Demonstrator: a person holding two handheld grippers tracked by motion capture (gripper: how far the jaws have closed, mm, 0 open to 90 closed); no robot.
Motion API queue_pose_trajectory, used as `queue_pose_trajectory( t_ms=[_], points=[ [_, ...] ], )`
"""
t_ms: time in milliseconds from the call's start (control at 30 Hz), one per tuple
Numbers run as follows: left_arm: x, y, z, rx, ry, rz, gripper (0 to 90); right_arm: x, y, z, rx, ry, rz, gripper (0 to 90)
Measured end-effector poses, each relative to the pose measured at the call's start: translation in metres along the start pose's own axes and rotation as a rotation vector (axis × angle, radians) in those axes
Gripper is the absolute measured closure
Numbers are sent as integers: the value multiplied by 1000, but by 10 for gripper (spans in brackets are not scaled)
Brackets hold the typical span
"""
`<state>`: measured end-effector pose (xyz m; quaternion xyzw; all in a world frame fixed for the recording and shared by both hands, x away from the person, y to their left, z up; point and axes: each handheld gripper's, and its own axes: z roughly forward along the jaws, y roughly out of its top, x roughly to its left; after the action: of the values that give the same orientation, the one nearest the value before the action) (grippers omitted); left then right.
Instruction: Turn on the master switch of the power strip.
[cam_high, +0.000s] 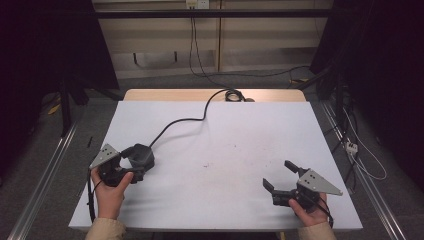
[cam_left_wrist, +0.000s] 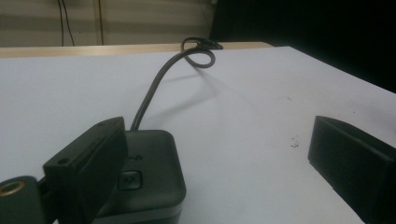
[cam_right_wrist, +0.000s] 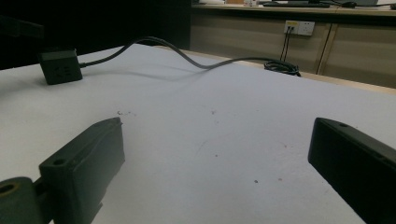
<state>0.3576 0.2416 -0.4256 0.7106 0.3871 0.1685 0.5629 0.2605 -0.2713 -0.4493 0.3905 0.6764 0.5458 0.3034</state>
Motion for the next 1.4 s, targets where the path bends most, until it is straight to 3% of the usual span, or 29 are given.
queue_pose_trajectory(
  t_ms=[167,600,833,1400],
  points=[
    [-3,-3,-2,2,14,17,44,0,0,0,-1,-1,-1,33],
    [-11,-7,-8,-7,-45,7,44,-1,0,0,-1,-3,1,33],
    [-13,-11,-10,-1,-53,16,44,-1,0,-1,-4,-4,2,33],
    [-5,-22,-22,-3,-43,12,44,-1,0,0,-4,-3,2,33]
  ],
)
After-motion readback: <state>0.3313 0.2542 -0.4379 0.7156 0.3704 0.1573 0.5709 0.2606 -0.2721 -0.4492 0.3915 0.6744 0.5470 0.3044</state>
